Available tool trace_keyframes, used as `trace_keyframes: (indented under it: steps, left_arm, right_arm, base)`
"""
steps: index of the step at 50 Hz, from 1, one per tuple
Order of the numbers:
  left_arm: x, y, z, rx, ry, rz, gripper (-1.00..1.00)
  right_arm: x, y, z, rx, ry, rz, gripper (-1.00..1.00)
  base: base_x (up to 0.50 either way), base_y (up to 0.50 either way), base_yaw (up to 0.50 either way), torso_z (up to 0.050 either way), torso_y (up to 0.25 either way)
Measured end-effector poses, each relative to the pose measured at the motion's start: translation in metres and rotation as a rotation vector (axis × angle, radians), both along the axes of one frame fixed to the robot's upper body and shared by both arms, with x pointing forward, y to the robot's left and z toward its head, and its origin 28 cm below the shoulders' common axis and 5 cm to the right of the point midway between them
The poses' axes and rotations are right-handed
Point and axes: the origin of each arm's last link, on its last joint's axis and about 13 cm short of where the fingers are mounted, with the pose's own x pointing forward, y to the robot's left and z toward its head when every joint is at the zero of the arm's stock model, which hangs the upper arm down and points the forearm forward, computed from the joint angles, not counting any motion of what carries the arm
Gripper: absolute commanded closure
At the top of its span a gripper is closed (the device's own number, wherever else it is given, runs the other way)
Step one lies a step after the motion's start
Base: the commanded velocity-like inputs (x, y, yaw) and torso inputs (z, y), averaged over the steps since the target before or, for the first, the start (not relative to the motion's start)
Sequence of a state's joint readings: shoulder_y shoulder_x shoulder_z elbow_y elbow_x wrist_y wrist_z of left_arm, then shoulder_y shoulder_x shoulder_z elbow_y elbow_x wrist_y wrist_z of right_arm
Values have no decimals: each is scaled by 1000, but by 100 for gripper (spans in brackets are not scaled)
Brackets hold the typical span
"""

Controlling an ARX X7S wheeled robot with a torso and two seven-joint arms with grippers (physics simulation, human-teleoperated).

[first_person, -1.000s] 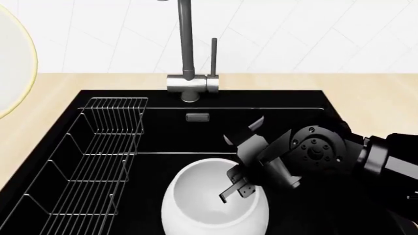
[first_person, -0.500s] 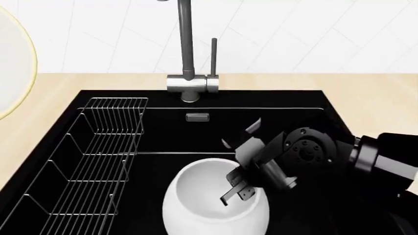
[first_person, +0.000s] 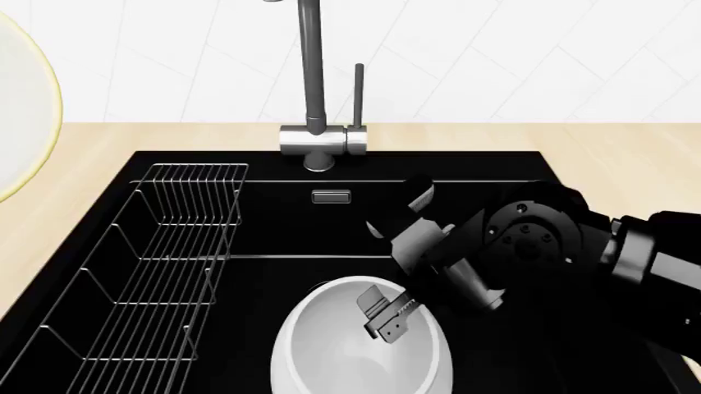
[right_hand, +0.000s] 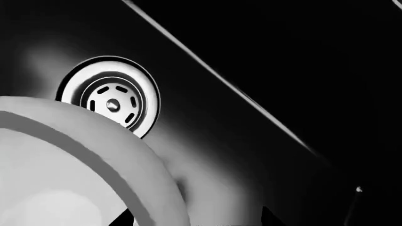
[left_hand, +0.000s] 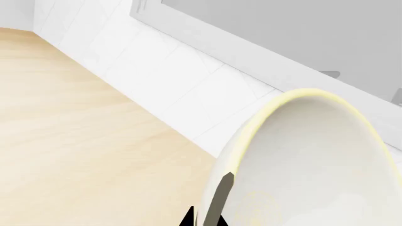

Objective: Stack the bowls in the sink.

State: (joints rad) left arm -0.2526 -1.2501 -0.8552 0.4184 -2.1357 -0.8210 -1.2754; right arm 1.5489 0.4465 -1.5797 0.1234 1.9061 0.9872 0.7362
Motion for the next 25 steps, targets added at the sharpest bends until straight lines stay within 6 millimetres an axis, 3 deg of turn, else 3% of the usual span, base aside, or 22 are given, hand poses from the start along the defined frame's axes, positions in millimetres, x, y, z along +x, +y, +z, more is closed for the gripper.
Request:
trace_keyframes:
  steps: [17,25]
  left_arm:
    - [0,-1,1,-1,-2,-1,100]
    - [-1,0,1,0,-3,-1,100]
  right_arm:
    - [-15,-2,14,-28,0,58,-100]
    - [-25,-2,30,-32,-21,93,-100]
  base:
    - [0,0,0,0,0]
    - [0,0,0,0,0]
